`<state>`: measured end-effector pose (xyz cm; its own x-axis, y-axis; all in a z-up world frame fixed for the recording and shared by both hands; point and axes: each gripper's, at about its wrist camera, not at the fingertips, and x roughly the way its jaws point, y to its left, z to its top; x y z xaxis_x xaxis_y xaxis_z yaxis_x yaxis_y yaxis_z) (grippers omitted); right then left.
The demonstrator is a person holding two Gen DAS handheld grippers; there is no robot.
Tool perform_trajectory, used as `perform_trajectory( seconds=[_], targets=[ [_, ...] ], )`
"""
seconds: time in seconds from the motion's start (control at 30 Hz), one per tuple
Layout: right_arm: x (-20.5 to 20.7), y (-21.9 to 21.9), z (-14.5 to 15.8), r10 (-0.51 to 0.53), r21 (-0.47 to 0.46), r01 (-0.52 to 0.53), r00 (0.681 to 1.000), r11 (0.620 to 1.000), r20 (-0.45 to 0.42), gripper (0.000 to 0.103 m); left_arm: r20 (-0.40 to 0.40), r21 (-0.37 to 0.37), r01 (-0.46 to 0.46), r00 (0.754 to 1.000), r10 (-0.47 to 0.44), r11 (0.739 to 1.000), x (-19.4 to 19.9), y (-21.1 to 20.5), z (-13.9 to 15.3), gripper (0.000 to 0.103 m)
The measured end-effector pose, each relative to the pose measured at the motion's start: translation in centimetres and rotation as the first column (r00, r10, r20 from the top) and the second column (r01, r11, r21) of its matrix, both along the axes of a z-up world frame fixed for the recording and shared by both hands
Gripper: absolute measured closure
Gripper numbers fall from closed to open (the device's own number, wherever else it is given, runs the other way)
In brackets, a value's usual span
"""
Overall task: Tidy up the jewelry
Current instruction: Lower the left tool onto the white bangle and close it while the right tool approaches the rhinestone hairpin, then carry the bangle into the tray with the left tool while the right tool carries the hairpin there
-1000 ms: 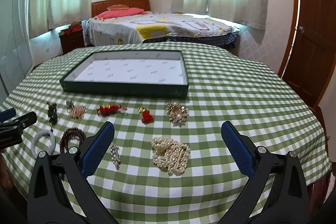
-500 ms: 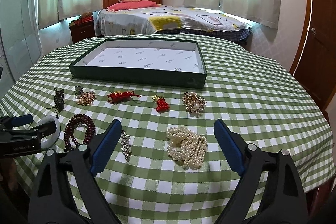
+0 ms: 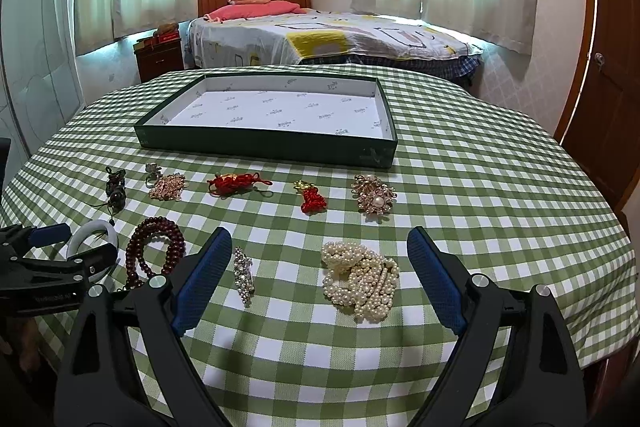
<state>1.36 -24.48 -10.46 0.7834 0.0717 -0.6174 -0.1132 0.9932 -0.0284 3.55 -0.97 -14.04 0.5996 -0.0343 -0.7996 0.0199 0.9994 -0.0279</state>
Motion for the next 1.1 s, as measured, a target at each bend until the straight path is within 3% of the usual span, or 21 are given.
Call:
perform_trajectory(
  seconds=[0.07,0.13,0.17,0.43,0.77,1.1],
  targets=[
    [0.0,0.1,0.0,0.004,-0.002,-0.004,1.000,1.000,-0.002,0.016,0.006,0.009,-0.003,1.000,0.003,1.000,0.1,0.0,0.0,0.017],
    [0.0,0.2,-0.1,0.006,-0.002,-0.006,1.000,1.000,-0.002,0.016,0.019,0.011,-0.008,1.000,0.007,1.000,0.2,0.0,0.2,0.032],
    [0.0,0.2,-0.1,0.007,-0.002,-0.007,1.000,1.000,-0.002,0.016,0.027,0.012,-0.015,1.000,0.014,1.000,0.2,0.2,0.3,0.035],
    [0.3,1.1,-0.6,0.039,-0.003,-0.039,0.999,0.999,-0.023,0.017,0.045,0.006,-0.012,0.999,0.012,1.000,0.9,0.8,0.2,0.035],
    [1.4,1.9,-2.5,0.100,0.035,-0.097,0.987,0.995,-0.128,0.053,0.055,0.002,-0.032,0.998,0.032,0.999,0.9,1.4,0.4,0.035],
    [1.8,2.8,-3.4,0.143,0.024,-0.141,0.973,0.990,-0.184,0.069,0.065,0.014,-0.043,0.997,0.042,0.999,0.5,1.5,0.8,0.035]
  ],
)
